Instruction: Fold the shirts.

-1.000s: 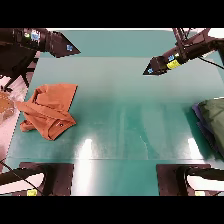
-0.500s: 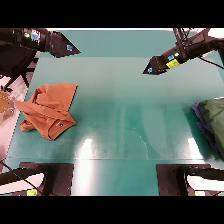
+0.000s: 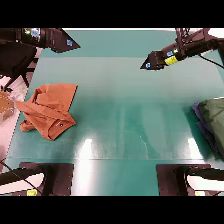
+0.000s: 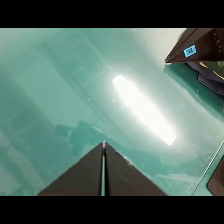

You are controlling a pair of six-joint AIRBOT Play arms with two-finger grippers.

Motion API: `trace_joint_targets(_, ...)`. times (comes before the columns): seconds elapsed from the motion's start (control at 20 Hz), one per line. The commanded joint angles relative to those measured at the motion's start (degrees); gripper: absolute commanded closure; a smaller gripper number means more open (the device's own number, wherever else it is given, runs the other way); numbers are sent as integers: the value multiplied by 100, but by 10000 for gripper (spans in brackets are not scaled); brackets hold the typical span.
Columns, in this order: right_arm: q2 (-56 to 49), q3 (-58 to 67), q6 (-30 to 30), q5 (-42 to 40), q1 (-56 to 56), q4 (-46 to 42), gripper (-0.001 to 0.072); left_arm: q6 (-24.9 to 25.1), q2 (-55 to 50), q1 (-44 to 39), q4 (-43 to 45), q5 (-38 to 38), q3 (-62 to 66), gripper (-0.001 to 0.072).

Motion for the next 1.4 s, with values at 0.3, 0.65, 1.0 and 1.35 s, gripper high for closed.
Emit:
trace_joint_targets(0.3, -1167, 4, -544, 37, 1019, 728, 113, -1086, 94, 22, 4234, -1152, 2, -2)
trace_joint_targets(0.65, -2159, 9, -2542, -1392, 3053, 170, 113, -1390, 313, 22, 5178, -1305, 2, -2)
trace_joint_targets(1.0, -2411, 4, -3504, -4251, 4481, -964, 81, -1504, 323, 22, 5329, -1292, 0, -1)
trace_joint_targets(1.35, -3110, 428, -3504, -4905, 4843, -334, 87, -1506, 323, 22, 5311, -1285, 2, -1)
